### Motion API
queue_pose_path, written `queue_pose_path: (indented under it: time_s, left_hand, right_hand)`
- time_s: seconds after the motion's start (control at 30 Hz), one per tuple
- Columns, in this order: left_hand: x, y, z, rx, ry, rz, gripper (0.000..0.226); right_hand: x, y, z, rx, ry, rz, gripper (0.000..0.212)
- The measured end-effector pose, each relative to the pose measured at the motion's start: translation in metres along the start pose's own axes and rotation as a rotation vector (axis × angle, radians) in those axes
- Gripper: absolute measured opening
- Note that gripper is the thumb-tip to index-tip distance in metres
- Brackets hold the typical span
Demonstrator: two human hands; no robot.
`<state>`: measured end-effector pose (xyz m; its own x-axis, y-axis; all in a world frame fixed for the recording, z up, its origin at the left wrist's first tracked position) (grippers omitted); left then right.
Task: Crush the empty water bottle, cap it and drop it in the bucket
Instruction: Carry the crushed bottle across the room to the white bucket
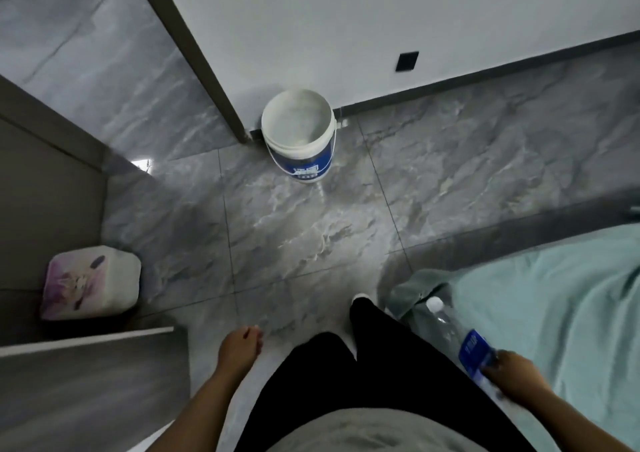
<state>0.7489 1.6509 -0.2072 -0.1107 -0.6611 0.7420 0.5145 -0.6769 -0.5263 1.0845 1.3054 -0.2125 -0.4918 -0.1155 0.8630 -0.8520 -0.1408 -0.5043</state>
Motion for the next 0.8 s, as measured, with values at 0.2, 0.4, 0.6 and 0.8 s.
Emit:
queue_pose_path:
  time_s: [0.2, 0.4, 0.6, 0.8]
  left_hand:
    - [-0.016, -0.011, 0.024, 0.034, -0.139, 0.022, 0.027]
    - [-0.060, -0.028, 0.063, -0.050, -0.164, 0.040, 0.024]
    - [-0.138, -0.062, 0.129, 0.038, -0.199, 0.030, 0.027]
    - [-0.215, -0.093, 0.229, 0.168, -0.201, -0.018, 0.021]
  right_hand:
    - [-0.049, -0.112, -0.107, -0.058, -0.151, 0.102, 0.024]
    - [-0.090, -0.162, -0.187, 0.007, -0.203, 0.089, 0.023]
    - [-0.119, -0.187, -0.224, 0.078, -0.104, 0.003, 0.025]
    - [-0.142, -0.218, -0.254, 0.084, -0.005, -0.093, 0.031]
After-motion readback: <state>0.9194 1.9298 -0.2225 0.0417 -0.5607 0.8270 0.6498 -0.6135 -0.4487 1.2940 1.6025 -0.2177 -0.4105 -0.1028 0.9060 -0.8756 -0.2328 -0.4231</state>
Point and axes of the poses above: each hand's wrist, its own x-axis away from the middle knuckle, its own y-axis out of the palm, z = x × y, the point moved 8 cm from there along -x, towards the middle knuckle, and after that the axes turned 4 degrees about -x, right-handed, at the moved point
